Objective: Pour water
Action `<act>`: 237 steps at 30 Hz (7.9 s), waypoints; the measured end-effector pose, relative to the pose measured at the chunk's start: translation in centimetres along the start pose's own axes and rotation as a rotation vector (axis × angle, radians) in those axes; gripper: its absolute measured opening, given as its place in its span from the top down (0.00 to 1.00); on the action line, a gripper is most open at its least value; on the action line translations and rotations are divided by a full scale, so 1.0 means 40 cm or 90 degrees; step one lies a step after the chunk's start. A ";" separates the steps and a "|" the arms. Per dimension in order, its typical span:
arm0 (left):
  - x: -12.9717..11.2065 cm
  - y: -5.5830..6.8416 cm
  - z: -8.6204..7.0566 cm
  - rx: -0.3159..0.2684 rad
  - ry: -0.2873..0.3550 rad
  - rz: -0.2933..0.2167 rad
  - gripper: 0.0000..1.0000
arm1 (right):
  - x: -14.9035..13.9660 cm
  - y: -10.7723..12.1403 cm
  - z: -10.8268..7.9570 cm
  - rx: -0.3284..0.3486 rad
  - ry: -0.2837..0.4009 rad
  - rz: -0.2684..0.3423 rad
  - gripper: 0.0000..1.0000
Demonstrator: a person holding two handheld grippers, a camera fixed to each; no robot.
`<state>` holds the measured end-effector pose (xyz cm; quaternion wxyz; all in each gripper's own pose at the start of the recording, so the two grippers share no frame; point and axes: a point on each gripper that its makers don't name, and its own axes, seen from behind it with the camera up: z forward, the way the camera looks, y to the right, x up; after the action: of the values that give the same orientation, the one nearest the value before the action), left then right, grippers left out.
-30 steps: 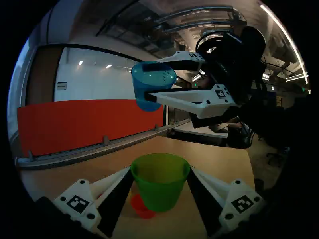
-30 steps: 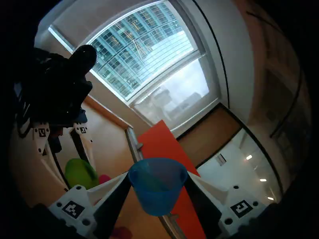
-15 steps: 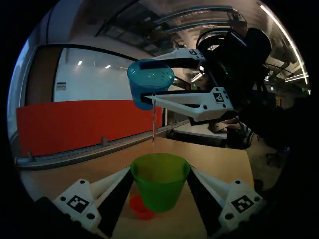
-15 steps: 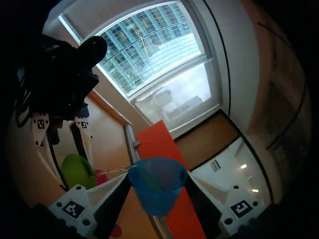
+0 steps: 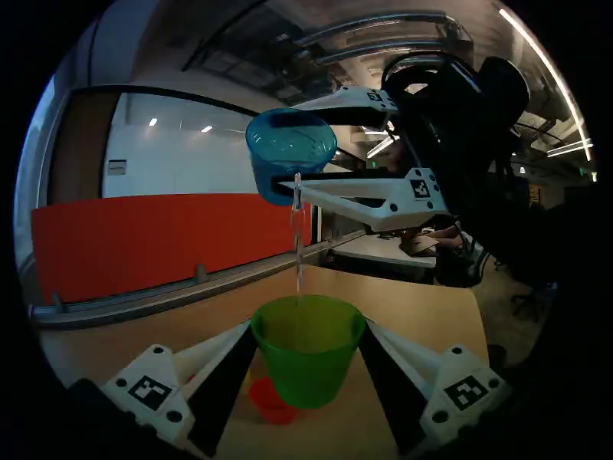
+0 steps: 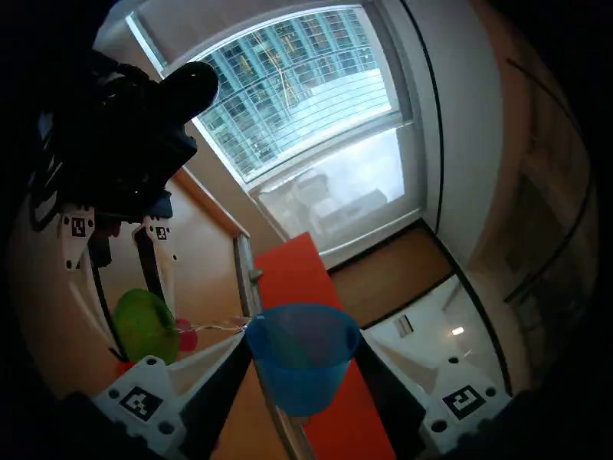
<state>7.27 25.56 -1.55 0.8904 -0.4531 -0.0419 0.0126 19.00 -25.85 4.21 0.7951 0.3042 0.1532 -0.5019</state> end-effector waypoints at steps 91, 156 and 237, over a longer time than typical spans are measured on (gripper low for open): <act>-0.006 0.001 0.013 -0.002 -0.004 0.006 0.13 | 0.059 0.074 0.013 -0.044 0.014 -0.260 0.09; 0.008 -0.018 -0.004 0.014 0.003 0.008 0.13 | 0.116 0.017 -0.030 0.002 0.063 0.029 0.09; -0.126 -0.137 -0.120 0.093 -0.112 0.026 0.13 | -0.184 -0.253 -0.200 0.127 -0.026 0.661 0.07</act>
<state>2.60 18.14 -0.25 0.9134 -0.3852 -0.1094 0.0734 7.16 -18.71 -1.21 0.9090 0.4043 -0.0818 -0.0599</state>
